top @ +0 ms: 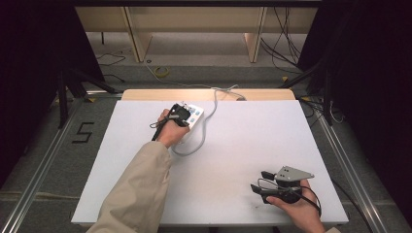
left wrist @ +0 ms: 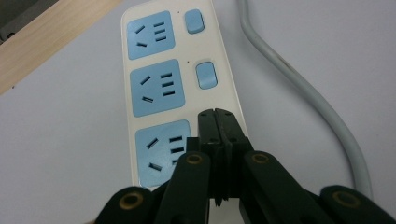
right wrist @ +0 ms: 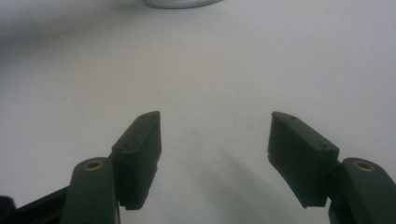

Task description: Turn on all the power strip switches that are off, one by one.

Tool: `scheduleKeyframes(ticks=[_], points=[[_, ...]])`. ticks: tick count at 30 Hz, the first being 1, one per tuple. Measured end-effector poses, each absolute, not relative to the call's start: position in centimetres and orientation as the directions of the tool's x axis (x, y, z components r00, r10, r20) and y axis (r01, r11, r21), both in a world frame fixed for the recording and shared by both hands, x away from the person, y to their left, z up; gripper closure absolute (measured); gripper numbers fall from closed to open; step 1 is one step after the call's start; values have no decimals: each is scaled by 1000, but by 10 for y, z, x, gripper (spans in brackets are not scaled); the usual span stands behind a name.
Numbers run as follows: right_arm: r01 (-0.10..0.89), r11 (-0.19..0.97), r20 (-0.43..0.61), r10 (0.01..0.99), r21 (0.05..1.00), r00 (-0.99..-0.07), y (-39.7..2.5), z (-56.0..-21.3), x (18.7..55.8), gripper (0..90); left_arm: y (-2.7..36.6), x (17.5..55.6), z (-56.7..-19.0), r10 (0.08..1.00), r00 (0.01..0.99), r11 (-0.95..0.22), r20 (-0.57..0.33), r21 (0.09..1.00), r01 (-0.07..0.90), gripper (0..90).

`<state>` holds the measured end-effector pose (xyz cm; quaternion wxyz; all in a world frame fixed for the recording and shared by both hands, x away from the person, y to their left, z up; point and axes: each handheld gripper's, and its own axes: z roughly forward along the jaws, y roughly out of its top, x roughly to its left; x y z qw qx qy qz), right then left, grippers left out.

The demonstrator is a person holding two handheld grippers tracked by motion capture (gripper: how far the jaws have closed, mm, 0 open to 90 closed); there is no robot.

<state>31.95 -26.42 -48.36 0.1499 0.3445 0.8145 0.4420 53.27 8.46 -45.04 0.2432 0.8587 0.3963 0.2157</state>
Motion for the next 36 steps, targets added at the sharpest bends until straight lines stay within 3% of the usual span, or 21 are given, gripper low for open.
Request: scheduleKeyframes(ticks=[36], points=[[424,377,58,687,823,-724,-261,-483,319,358,79,531,-451,780,589,-592,210,551,588,900]])
